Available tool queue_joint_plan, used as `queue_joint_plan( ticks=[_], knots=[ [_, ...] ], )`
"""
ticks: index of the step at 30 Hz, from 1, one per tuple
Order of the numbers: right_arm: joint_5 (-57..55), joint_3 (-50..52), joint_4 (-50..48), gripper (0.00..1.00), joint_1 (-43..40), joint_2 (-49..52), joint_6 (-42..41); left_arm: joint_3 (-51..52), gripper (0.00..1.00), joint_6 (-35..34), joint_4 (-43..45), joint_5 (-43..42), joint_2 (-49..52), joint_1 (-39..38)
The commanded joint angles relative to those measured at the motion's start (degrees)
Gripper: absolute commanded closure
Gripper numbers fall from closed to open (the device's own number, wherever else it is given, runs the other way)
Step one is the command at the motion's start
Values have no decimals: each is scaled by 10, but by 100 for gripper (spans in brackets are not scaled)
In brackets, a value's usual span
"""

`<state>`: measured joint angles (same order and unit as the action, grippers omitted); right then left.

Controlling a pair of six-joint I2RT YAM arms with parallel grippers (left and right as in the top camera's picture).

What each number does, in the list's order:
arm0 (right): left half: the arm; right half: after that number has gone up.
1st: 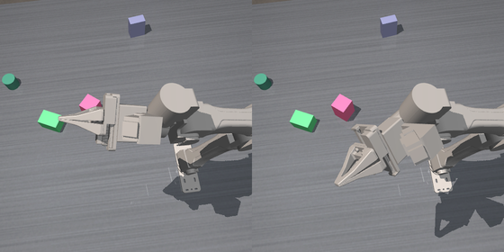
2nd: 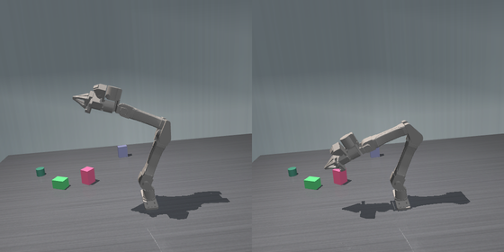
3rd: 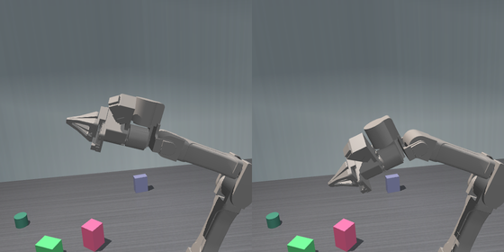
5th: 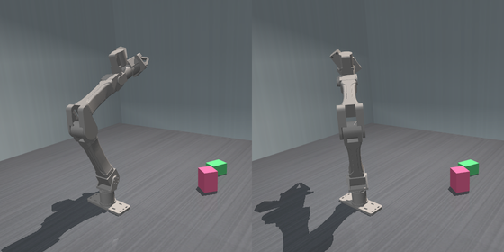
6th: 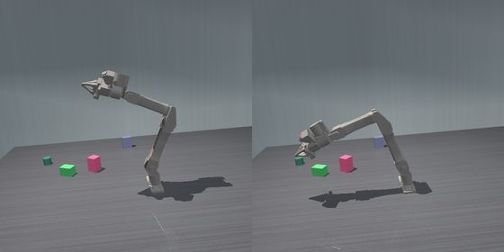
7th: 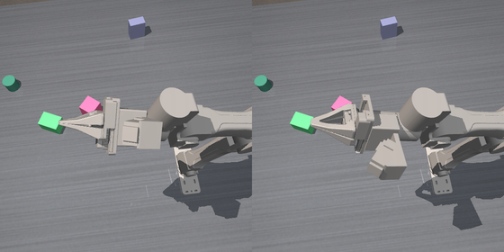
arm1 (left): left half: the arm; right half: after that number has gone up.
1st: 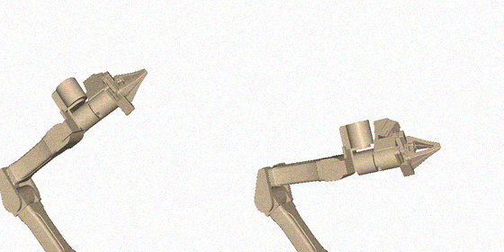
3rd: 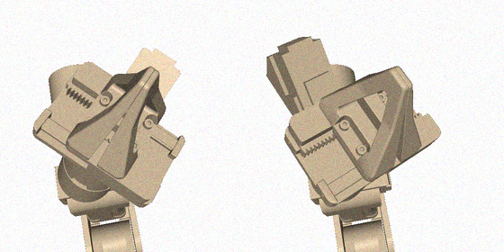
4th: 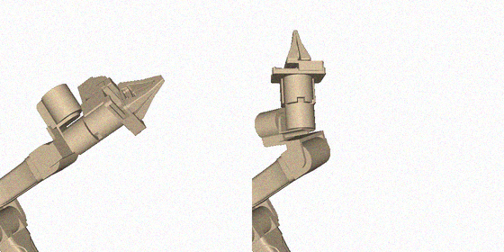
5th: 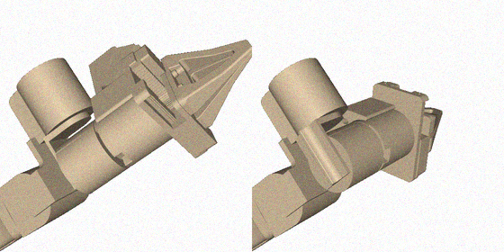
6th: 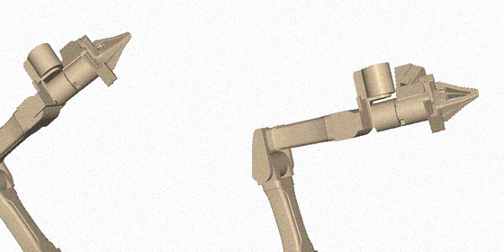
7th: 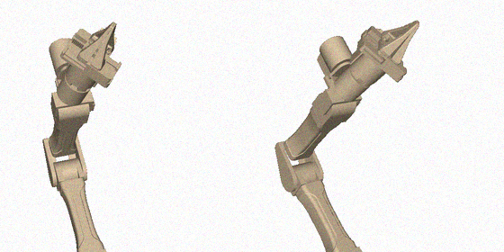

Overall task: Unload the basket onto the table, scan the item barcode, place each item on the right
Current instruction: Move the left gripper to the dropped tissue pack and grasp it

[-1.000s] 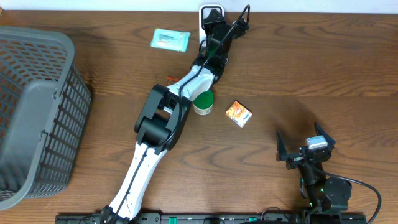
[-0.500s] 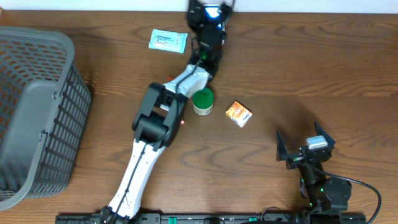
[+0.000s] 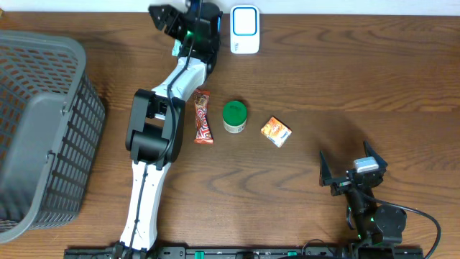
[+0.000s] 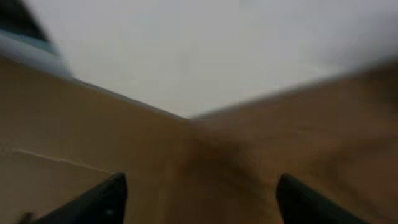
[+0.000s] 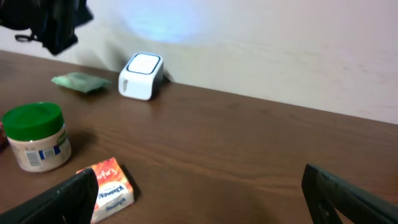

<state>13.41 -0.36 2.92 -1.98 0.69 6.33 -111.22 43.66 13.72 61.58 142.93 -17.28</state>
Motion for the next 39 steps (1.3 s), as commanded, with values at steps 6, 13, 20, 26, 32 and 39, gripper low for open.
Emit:
queue_joint_plan(
  ticks=[6, 13, 20, 26, 32, 39],
  knots=[
    [0, 0, 3, 1, 6, -3, 2, -5, 21, -258, -179, -78, -20, -2],
    [0, 0, 3, 1, 6, -3, 2, -5, 21, -422, -321, -229, -80, 22],
    [0, 0, 3, 1, 6, -3, 2, -5, 20, -531, -406, -460, -156, 64],
    [0, 0, 3, 1, 6, -3, 2, -5, 20, -694, -442, -649, -173, 126],
    [0, 0, 3, 1, 6, -3, 2, -4, 20, -856, -440, -718, -170, 161],
    [0, 0, 3, 1, 6, -3, 2, -4, 20, -966, -373, -774, -143, 155]
  ],
)
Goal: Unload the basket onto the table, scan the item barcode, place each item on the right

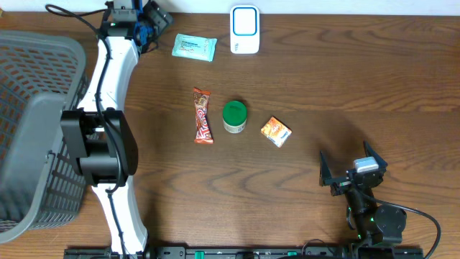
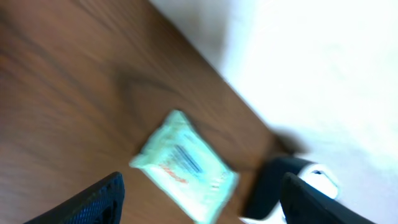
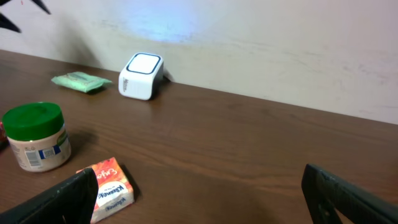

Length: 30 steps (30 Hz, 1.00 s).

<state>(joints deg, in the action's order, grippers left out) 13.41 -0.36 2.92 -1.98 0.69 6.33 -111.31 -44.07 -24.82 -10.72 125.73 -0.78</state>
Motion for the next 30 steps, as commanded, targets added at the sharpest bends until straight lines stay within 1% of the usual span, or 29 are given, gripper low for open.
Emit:
queue_joint_plan(
  ticks=[1, 5, 16, 30],
  knots=[
    [0, 0, 3, 1, 6, -3, 2, -3, 20, -99, 15, -58, 35, -11],
    [0, 0, 3, 1, 6, -3, 2, -3, 20, -119, 18, -90, 63, -11],
    [0, 0, 3, 1, 6, -3, 2, -3, 20, -211, 50, -144, 115, -12],
    [0, 0, 3, 1, 6, -3, 2, -3, 20, -240, 47, -161, 177, -12]
  ],
)
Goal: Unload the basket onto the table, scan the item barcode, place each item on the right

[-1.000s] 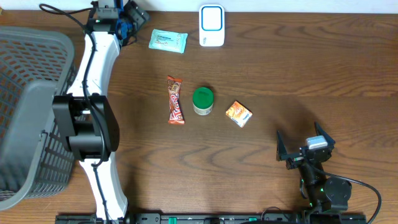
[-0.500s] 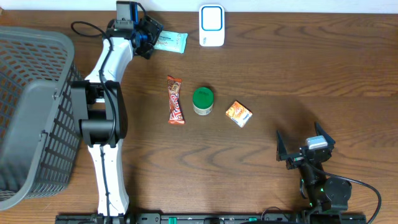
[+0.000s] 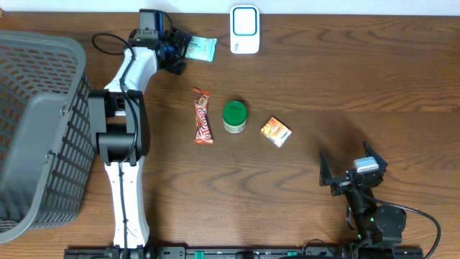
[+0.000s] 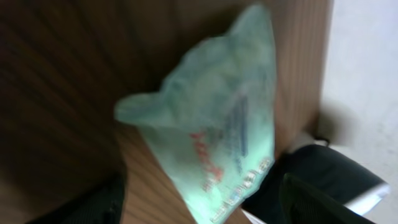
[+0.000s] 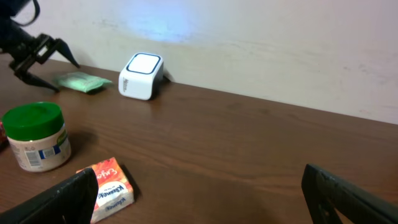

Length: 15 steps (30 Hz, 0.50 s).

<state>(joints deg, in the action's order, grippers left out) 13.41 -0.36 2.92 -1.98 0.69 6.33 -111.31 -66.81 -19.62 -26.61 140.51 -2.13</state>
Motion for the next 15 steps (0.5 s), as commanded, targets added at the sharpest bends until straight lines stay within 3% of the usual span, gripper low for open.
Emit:
queue_joint_plan(
  ticks=[1, 10, 13, 15],
  knots=[
    [0, 0, 3, 1, 6, -3, 2, -3, 20, -13, -3, -2, 37, 2],
    [0, 0, 3, 1, 6, -3, 2, -3, 21, -63, 51, -59, 118, 2],
    [0, 0, 3, 1, 6, -3, 2, -3, 58, -72, 55, -82, 148, 2],
    [0, 0, 3, 1, 6, -3, 2, -3, 75, -72, 53, -88, 156, 2]
  ],
)
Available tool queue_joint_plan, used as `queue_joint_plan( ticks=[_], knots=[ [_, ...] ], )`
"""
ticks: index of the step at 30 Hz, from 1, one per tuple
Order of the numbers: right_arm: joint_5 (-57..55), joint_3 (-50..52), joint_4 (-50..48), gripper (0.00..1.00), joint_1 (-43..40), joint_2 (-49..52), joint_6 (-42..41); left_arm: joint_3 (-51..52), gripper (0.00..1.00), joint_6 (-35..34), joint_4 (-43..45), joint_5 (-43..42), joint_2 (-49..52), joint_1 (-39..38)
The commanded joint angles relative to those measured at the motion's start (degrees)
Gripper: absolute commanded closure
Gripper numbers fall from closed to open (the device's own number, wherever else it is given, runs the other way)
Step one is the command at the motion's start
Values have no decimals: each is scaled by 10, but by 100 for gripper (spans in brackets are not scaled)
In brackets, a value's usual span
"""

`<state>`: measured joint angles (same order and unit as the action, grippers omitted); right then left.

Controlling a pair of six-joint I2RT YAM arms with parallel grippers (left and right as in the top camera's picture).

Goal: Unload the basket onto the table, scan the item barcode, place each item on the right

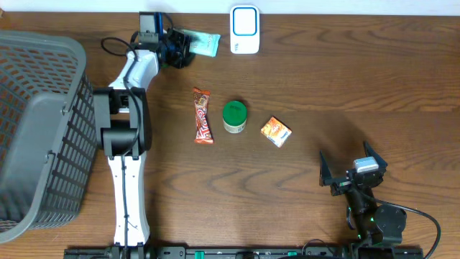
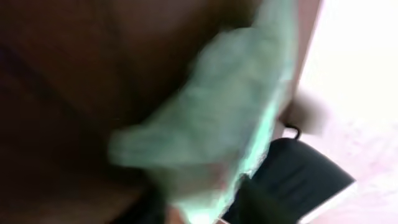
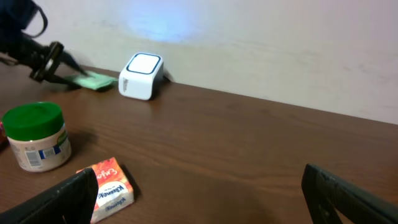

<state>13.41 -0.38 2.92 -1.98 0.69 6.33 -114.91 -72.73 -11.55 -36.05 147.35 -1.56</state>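
Observation:
A pale green wipes packet [image 1: 201, 43] lies at the table's far edge, just left of the white scanner [image 1: 245, 29]. My left gripper [image 1: 177, 50] is at the packet's left end, with its fingers drawn in on it. The left wrist view is blurred. The green packet [image 2: 211, 124] fills it, and my left gripper [image 2: 202, 208] has dark fingers close on both sides of the packet. The right wrist view shows the packet [image 3: 93, 81] and the scanner [image 3: 142, 76] far off. My right gripper [image 1: 352, 176] rests open near the front right, holding nothing.
A red candy bar [image 1: 203, 115], a green-lidded jar [image 1: 234, 116] and a small orange box [image 1: 276, 132] lie in a row mid-table. A grey mesh basket [image 1: 39, 129] fills the left side. The orange box [image 3: 112, 186] is close to my right gripper [image 3: 199, 199].
My left gripper's fingers have come in onto the green packet's left end. The packet has shifted slightly toward the table's far edge. The right arm has not moved.
My left gripper was open at the far edge beside the scanner, with its arm over the packet. Then it was open far to the left, with the packet lying free. Then it stood open at the packet's left end, and now it is shut on it.

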Motion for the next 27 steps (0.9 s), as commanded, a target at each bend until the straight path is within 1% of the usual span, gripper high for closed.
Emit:
queue_joint_plan(
  ticks=[1, 2, 3, 5, 10, 14, 20, 24, 27],
  knots=[
    [0, 1, 3, 1, 6, -3, 2, 33, 78, -12, -29, 7, 88, -4],
    [0, 1, 3, 1, 6, -3, 2, 33, 81, -9, -30, 7, 88, -4],
    [0, 1, 3, 1, 6, -3, 2, 33, 87, -4, -29, 7, 88, -4],
    [0, 1, 3, 1, 6, -3, 2, 33, 93, 4, -26, 5, 87, -4],
    [0, 1, 3, 1, 6, -3, 2, 33, 93, 46, -24, -22, 67, -4],
    [0, 1, 3, 1, 6, -3, 2, 33, 93, 89, -24, -23, 19, -4],
    [0, 1, 3, 1, 6, -3, 2, 33, 93, 91, -25, -24, -88, 0],
    [0, 1, 3, 1, 6, -3, 2, 33, 93, 90, -27, -39, -151, 0],
    [0, 1, 3, 1, 6, -3, 2, 33, 93, 58, -43, -45, -191, 0]
  ],
)
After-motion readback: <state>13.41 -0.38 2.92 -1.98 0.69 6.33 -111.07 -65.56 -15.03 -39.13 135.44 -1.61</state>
